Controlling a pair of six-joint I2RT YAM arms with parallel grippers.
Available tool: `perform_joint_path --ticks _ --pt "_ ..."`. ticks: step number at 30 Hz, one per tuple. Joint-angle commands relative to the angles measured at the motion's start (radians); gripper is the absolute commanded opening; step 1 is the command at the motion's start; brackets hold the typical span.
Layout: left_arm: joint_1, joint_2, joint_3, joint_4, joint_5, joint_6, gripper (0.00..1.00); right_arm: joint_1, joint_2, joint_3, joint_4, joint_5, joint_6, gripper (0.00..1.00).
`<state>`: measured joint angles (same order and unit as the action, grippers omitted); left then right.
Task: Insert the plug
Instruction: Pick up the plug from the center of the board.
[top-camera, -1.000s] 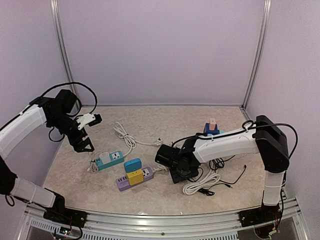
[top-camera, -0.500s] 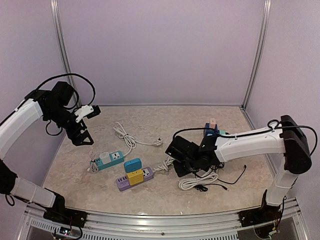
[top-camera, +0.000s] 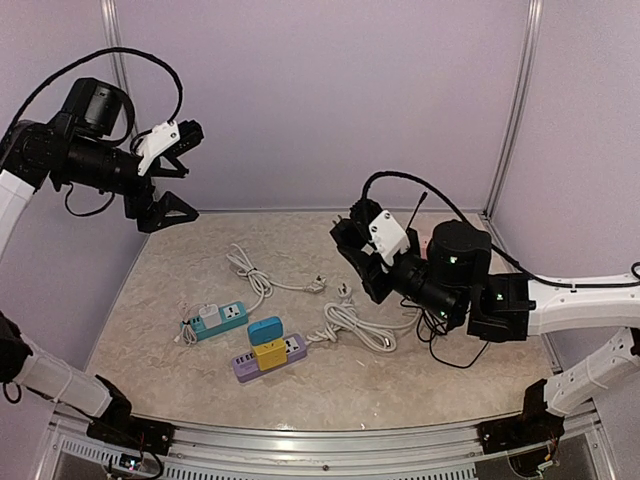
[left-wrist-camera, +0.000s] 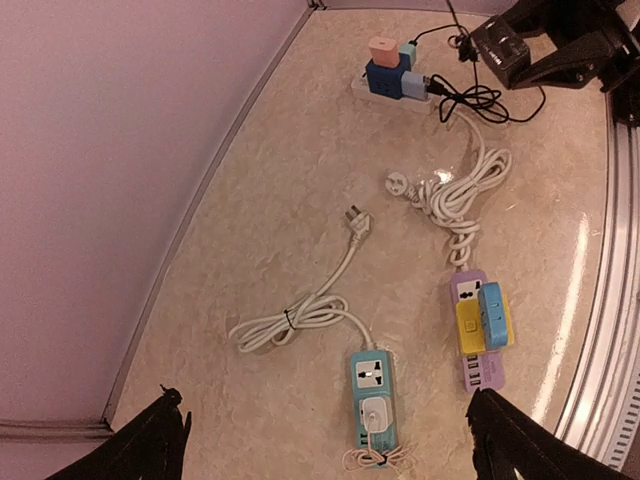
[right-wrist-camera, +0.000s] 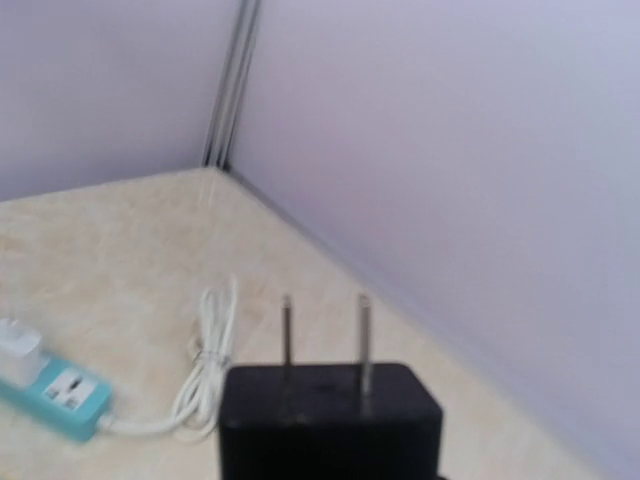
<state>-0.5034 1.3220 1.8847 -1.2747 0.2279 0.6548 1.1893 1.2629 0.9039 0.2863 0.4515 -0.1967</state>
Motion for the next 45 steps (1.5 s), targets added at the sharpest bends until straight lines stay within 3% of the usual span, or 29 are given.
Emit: perform_joint_path --ticks 1,4,9,11,16,21,24,28,31,35,39,42,45 --pt "-0.115 0.058 0.097 -0.028 0.063 -0.113 0.96 0.009 0.094 0.098 0.127 -0.056 -0.223 0.00" --pt "-0.164 0.100 0.132 0.011 0.119 -0.224 0.98 0.016 0.164 0.171 0.156 -0.062 -0.241 0.00" --pt "-0.179 0.193 0.115 0.103 0.327 -0.392 0.99 0.025 0.286 0.296 0.178 -0.081 -0.235 0.00" --pt "-0.188 0.215 0.119 0.149 0.328 -0.450 0.99 0.028 0.321 0.327 0.182 -0.086 -0.232 0.00" --pt "-0.188 0.257 0.202 0.174 0.258 -0.498 0.85 0.027 0.360 0.373 0.185 -0.088 -0.200 0.00" --pt "-0.191 0.261 0.143 0.175 0.223 -0.514 0.77 0.030 0.387 0.424 0.154 -0.067 -0.172 0.00" --pt "-0.191 0.257 0.105 0.192 0.216 -0.529 0.67 0.030 0.391 0.414 0.188 -0.069 -0.180 0.00" --pt "-0.192 0.258 0.084 0.193 0.217 -0.535 0.60 0.033 0.399 0.435 0.172 -0.073 -0.177 0.00" --pt "-0.192 0.257 0.082 0.201 0.215 -0.537 0.49 0.039 0.410 0.444 0.169 -0.074 -0.204 0.00" --pt "-0.193 0.259 0.076 0.195 0.232 -0.523 0.29 0.047 0.427 0.468 0.147 -0.060 -0.221 0.00" --pt "-0.193 0.271 0.088 0.168 0.254 -0.507 0.00 0.049 0.428 0.477 0.142 -0.063 -0.224 0.00" --pt "-0.192 0.265 0.095 0.168 0.244 -0.484 0.00 0.050 0.424 0.482 0.125 -0.067 -0.222 0.01" --pt "-0.192 0.248 0.129 0.153 0.229 -0.443 0.00 0.048 0.399 0.476 0.112 -0.054 -0.171 0.68"
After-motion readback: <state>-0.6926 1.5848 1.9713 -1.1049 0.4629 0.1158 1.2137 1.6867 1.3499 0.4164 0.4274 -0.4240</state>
